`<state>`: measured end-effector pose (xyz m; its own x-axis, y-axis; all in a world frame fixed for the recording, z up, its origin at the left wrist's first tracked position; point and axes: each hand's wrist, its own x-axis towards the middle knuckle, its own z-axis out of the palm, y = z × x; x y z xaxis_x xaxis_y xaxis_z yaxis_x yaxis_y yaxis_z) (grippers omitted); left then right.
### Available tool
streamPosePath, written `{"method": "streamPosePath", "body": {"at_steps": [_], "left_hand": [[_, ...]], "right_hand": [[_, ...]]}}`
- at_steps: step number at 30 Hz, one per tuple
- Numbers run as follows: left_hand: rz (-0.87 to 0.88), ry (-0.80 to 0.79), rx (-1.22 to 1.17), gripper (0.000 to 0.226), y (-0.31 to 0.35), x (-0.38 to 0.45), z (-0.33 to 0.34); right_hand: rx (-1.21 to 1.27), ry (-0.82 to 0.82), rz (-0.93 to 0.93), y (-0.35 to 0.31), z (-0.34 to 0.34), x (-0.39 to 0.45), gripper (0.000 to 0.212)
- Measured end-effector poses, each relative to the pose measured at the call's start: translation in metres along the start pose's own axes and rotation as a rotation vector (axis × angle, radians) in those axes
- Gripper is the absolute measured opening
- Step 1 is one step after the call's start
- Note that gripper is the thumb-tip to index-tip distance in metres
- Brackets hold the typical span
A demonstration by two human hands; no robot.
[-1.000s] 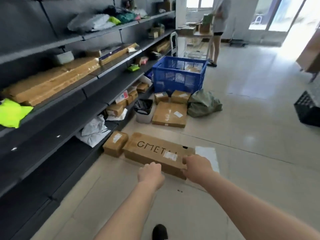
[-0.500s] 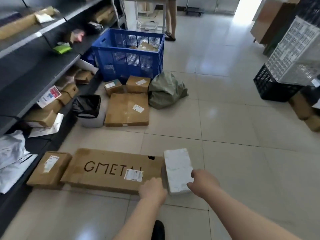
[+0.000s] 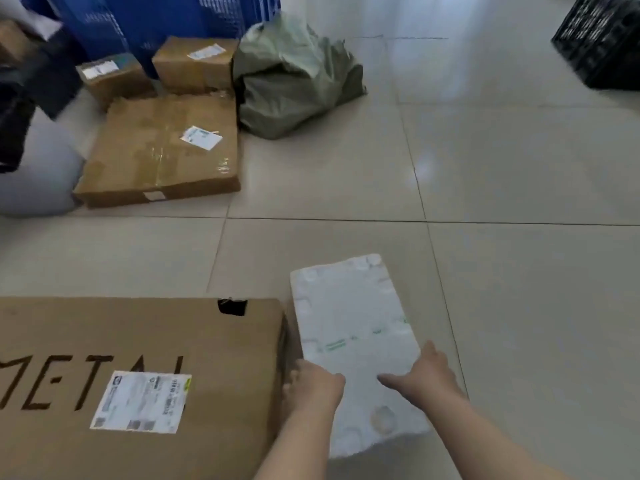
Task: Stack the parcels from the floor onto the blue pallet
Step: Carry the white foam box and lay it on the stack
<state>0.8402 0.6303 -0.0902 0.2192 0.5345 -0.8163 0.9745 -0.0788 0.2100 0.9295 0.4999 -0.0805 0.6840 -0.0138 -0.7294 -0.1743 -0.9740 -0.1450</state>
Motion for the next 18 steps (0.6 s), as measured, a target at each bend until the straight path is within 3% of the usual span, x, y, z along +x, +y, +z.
{"method": "streamPosePath", "body": {"at_steps": [2,4,7,11,18], "left_hand": [[-0.078,-0.047,-0.207,0.076,0.005,0.052,0.021],[-0.059,-0.084,-0.423,0.081,0.013,0.077,0.029],[0.058,0.026,-0.455,0.074,0.03,0.065,0.009],[0.141,0.119,-0.55,0.064,0.051,-0.031,-0.061],[0.151,0.319,-0.793,0.063,0.065,-0.296,-0.271]], "right_hand": [[0.125,-0.027,0.026,0.009,0.022,0.054,0.119],[0.31,-0.066,0.004,0.013,0.034,0.086,0.107],[0.448,-0.055,-0.021,0.008,0.02,0.086,0.096],[0.501,0.013,-0.107,-0.016,-0.06,-0.002,0.09],[0.38,-0.04,-0.362,-0.122,-0.258,-0.257,0.092]]}}
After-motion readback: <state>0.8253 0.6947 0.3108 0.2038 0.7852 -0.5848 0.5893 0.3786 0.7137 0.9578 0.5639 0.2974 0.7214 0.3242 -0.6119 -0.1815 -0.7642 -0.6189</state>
